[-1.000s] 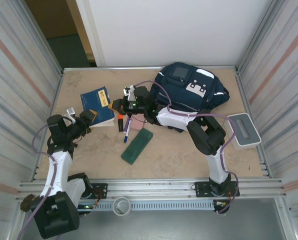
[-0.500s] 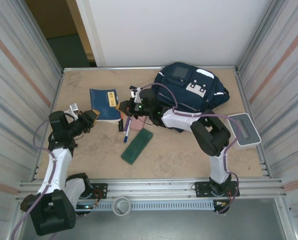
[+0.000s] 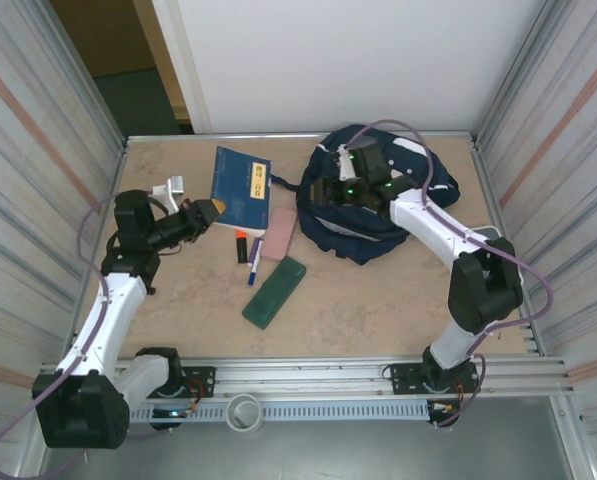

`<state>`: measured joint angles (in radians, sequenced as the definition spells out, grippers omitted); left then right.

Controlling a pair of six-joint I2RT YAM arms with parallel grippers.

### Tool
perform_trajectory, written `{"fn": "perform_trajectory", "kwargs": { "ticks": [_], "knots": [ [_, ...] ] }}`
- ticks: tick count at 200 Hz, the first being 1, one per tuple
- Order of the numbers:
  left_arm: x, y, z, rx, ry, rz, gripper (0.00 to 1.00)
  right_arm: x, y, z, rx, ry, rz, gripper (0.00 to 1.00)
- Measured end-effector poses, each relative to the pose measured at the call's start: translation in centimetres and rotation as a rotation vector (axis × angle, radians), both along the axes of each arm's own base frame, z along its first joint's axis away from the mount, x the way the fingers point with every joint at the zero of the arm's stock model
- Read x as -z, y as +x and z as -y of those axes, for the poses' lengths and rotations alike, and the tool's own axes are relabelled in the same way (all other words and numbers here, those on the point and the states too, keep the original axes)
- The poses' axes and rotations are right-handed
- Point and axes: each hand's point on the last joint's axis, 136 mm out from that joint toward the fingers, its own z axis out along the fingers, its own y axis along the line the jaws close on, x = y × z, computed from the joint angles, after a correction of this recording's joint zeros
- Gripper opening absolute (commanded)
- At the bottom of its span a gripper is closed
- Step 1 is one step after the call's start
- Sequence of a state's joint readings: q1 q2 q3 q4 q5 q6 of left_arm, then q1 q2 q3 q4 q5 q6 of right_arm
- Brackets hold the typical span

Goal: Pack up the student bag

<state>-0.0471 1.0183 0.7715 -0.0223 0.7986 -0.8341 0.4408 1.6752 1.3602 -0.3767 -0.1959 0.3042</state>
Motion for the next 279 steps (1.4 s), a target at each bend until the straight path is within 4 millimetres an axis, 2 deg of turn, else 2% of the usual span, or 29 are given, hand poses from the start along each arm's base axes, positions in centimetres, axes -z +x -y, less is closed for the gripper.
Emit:
{"fn": "perform_trajectory", "kwargs": {
  "ticks": [16, 28, 73, 118, 139, 170, 191, 215, 230, 265, 279],
  "knots": [
    [0.7, 0.1, 0.8, 0.025, 0.012, -0.02, 0.0, 1.8, 0.2, 2.9, 0.003, -0.166, -0.018, 0.61],
    [1.3, 0.2, 1.3, 0.039, 0.023, -0.032, 0.0, 3.1, 0.1, 3.5, -0.028, -0.261, -0.032, 0.62],
    [2.6, 0.5, 2.0, 0.052, 0.044, -0.069, 0.0, 7.5, 0.3, 3.1, -0.154, -0.471, -0.093, 0.64],
    [3.0, 0.4, 2.4, 0.062, 0.053, -0.071, 0.0, 9.5, 2.2, 2.9, -0.176, -0.592, -0.089, 0.56],
    [3.2, 0.4, 2.7, 0.073, 0.054, -0.078, 0.0, 10.1, 2.9, 3.2, -0.177, -0.635, -0.08, 0.48],
    [3.2, 0.2, 3.0, 0.082, 0.055, -0.079, 0.0, 10.5, 3.3, 2.9, -0.2, -0.666, -0.073, 0.18],
    [3.6, 0.1, 3.6, 0.101, 0.056, -0.089, 0.0, 9.8, 3.4, 2.4, -0.218, -0.667, -0.055, 0.03],
    [4.5, -0.3, 4.7, 0.147, 0.051, -0.124, 0.0, 7.8, 3.7, 2.4, -0.205, -0.618, -0.043, 0.0],
    [5.2, -0.5, 5.4, 0.176, 0.05, -0.149, 0.0, 5.4, 4.3, 2.8, -0.183, -0.564, -0.03, 0.0],
    [6.0, -0.9, 7.9, 0.251, 0.044, -0.201, 0.0, -2.2, 6.6, 4.6, -0.078, -0.377, 0.031, 0.0],
    [6.4, -1.1, 8.9, 0.275, 0.037, -0.224, 0.0, -4.5, 7.1, 5.5, -0.05, -0.288, 0.043, 0.0]
  ]
}}
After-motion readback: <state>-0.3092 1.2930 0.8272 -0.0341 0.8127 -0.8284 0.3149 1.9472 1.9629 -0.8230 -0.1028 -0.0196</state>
